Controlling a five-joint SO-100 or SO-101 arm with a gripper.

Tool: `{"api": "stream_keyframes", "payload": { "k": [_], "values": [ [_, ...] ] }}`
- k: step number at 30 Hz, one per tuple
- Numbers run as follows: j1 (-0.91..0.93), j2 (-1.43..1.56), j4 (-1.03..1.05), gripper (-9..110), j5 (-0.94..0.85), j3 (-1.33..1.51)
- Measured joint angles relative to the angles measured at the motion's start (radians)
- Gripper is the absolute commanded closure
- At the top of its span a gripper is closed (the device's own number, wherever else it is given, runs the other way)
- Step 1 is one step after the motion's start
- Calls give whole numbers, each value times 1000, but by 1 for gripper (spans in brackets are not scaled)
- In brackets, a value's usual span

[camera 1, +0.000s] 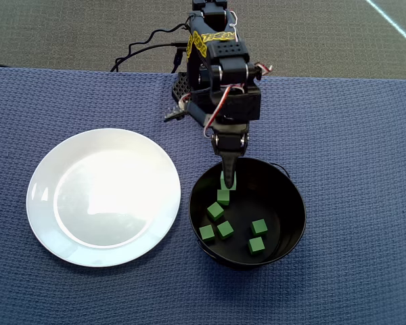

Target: Pick up the green cubes from the white plate and place them in the black recipient

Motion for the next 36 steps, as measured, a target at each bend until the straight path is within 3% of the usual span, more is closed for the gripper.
{"api": "stream_keyframes", "payload": {
  "k": [6, 11, 16, 23, 36],
  "values": [
    [25, 44, 29, 73, -43, 0],
    [89, 202, 192, 101, -160, -14],
    [210, 403, 301, 102, -244, 35],
    [305, 710, 270, 102, -304, 393],
    [322, 1051, 287, 102, -411, 793]
  ]
}}
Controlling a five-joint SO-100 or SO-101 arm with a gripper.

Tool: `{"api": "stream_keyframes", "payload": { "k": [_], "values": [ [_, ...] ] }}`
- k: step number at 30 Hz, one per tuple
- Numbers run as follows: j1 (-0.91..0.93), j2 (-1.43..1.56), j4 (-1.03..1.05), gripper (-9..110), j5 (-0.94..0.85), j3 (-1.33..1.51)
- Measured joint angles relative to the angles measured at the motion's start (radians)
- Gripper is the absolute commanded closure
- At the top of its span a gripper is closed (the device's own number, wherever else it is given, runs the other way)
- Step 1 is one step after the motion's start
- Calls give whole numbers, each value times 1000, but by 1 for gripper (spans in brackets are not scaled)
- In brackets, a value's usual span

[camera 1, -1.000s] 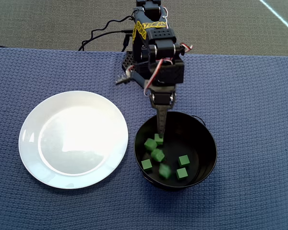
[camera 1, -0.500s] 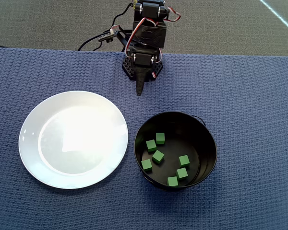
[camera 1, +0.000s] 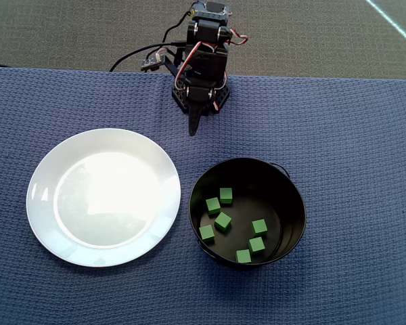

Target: Pick up the green cubes from the white plate and place them in the black recipient

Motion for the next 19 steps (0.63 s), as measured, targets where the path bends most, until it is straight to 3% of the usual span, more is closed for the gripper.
{"api": "stream_keyframes", "payload": {
  "k": [19],
  "values": [
    [18, 46, -2, 102, -9, 44]
  ]
}}
